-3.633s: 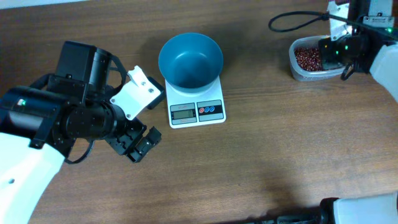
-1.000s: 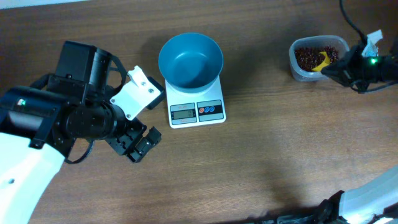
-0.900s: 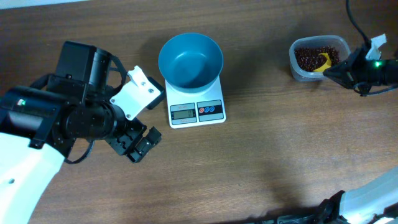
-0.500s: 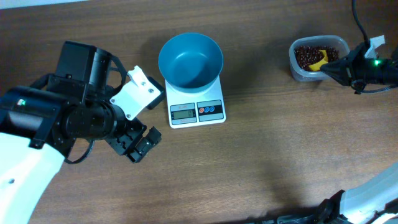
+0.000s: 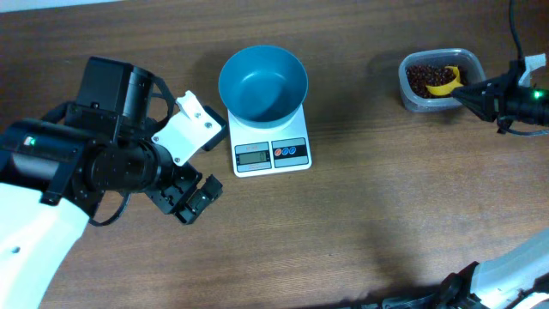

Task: Scoop item into bowl and weigh 50g on scale
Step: 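Drag the scoop through the beans and lift it out full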

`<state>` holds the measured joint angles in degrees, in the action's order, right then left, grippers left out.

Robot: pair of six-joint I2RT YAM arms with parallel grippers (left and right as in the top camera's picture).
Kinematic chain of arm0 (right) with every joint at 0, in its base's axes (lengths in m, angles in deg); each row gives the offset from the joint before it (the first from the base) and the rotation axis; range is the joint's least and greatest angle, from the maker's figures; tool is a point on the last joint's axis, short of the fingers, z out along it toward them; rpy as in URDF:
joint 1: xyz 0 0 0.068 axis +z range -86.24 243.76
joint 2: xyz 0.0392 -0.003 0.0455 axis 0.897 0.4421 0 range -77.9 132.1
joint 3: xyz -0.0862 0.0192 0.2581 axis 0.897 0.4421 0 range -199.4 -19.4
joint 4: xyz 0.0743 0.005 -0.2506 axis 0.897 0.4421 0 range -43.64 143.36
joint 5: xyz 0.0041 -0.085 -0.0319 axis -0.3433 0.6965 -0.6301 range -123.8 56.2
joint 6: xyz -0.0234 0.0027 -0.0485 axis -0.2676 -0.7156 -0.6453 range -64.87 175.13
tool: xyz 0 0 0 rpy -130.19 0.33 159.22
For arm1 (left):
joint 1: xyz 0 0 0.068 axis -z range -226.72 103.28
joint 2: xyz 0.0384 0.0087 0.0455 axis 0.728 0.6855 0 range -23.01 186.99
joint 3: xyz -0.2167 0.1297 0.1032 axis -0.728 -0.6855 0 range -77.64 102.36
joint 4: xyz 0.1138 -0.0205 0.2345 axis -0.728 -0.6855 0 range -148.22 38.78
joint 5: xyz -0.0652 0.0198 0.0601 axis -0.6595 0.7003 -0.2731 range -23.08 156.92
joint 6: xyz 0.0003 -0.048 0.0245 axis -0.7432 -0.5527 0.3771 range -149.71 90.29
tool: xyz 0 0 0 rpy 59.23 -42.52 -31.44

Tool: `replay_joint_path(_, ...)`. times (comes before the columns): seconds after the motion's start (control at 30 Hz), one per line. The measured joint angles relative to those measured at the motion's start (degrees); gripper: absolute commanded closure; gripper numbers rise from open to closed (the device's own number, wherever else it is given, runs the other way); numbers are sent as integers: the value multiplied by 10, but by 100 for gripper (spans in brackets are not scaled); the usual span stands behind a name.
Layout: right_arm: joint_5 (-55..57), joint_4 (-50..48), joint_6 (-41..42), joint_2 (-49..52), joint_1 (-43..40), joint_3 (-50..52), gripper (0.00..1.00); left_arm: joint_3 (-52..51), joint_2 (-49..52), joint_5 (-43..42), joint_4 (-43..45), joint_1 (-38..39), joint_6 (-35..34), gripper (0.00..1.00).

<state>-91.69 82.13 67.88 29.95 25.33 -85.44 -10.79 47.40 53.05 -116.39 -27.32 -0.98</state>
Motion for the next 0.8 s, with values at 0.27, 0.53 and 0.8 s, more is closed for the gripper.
replay_joint_path(0.27,-63,6,-11,0,0,0,96,0,0,0,0,0,0,1)
replay_joint_path(0.53,-76,51,-81,0,-76,3,96,0,0,0,0,0,0,1)
replay_joint_path(0.8,-98,58,-133,0,-76,3,96,0,0,0,0,0,0,1)
